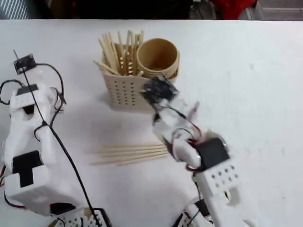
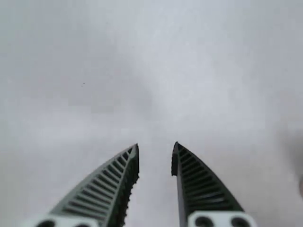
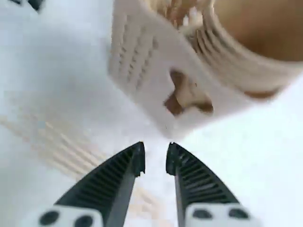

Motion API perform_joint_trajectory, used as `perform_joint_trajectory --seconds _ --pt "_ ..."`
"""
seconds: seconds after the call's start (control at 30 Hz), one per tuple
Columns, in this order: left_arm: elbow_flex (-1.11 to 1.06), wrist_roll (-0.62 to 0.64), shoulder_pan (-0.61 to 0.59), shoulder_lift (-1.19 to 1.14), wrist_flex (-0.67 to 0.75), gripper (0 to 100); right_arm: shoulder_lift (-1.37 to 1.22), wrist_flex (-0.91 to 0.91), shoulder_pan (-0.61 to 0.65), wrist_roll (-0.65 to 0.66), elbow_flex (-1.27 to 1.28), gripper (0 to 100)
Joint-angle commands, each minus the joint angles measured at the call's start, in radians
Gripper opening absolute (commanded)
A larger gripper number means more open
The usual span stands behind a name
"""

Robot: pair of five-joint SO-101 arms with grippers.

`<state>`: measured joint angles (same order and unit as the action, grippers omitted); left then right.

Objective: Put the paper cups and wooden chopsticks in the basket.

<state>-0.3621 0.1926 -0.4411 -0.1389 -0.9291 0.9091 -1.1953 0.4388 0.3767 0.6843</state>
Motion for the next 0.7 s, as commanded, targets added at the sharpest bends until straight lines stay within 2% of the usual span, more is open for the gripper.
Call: perform_joint_trajectory --seconds 0.0,0.07,0.13,0.23,0.3,0.4,0.5,0.57,0.67 --pt "0.167 -0.164 -0.008 0.127 -0.29 13 0.177 -0.096 -0.199 0.0 0.123 8.4" --pt "0.207 -0.296 0.008 0.162 -0.373 13 0.265 -0.101 -0.298 0.002 0.226 8.4" --pt "0.247 -0.5 0.047 0.183 -0.497 13 0.344 -0.102 -0.364 0.063 0.342 8.4" --pt "0.293 -0.802 0.156 0.211 -0.752 13 0.444 -0.096 -0.45 0.183 0.466 8.4" --pt "0.305 -0.914 0.236 0.245 -0.864 13 0.49 -0.094 -0.529 0.198 0.479 8.4" --pt "0.252 -0.916 0.338 0.335 -0.859 13 0.493 -0.093 -0.625 0.206 0.499 8.6" --pt "0.14 -0.945 0.512 0.41 -0.848 13 0.473 -0.035 -0.624 0.27 0.605 8.7" --pt "0.054 -0.922 0.618 0.432 -0.77 13 0.473 0.021 -0.605 0.282 0.695 8.7" --pt "-0.069 -0.879 0.713 0.427 -0.566 13 0.492 0.079 -0.608 0.261 0.787 8.7"
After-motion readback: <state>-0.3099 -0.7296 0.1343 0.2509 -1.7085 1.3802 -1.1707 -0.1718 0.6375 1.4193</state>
